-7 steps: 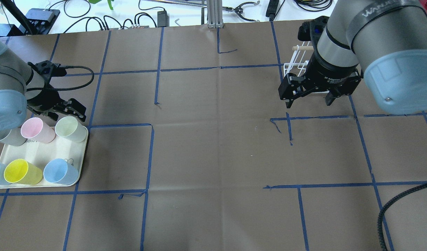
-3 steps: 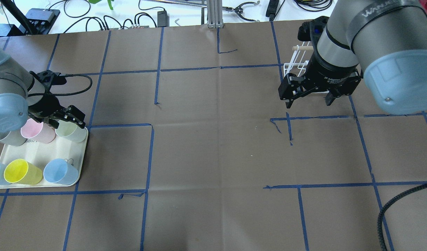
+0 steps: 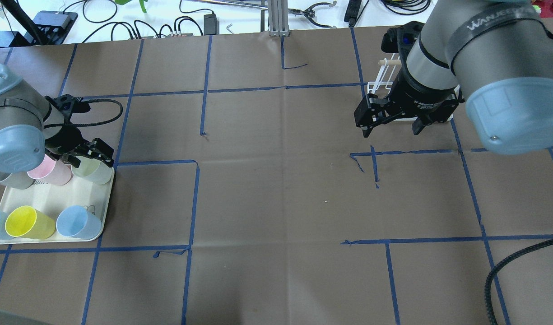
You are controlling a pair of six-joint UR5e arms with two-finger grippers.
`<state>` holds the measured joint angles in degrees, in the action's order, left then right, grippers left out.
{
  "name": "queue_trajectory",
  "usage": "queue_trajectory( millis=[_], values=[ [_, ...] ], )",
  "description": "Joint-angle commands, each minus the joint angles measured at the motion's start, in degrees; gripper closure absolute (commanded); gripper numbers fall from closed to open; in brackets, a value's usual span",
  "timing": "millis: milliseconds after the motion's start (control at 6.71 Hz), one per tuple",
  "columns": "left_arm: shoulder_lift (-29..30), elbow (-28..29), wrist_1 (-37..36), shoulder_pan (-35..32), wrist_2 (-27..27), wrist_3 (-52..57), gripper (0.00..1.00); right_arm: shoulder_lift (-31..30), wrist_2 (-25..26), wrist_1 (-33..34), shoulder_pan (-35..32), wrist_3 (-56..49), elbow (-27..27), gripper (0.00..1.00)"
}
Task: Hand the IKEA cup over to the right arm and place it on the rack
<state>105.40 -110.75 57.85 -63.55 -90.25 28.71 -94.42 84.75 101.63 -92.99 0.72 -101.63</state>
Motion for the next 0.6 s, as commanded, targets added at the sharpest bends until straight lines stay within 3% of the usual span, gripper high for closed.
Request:
queue_trajectory(
  millis=[0,149,298,447],
  values=[
    [0.2,-0.8,-0.6,0.0,0.0,-0.2,0.04,-0.6,-6.8,15.6,0.0,0.2,-6.1,0.00],
    [0.2,-0.7,-0.6,0.0,-0.1,-0.6,0.32,-0.8,-11.1,23.2,0.1,0.3,-9.7,0.00],
    [-0.4,-0.6,-0.5,0.0,-0.2,-0.9,0.70,-0.8,-16.1,30.6,0.3,4.2,-12.9,0.00],
    [-0.5,-0.5,-0.5,0.0,-0.1,-1.0,0.91,-0.8,-19.5,39.0,0.0,13.9,-14.7,0.00]
  ],
)
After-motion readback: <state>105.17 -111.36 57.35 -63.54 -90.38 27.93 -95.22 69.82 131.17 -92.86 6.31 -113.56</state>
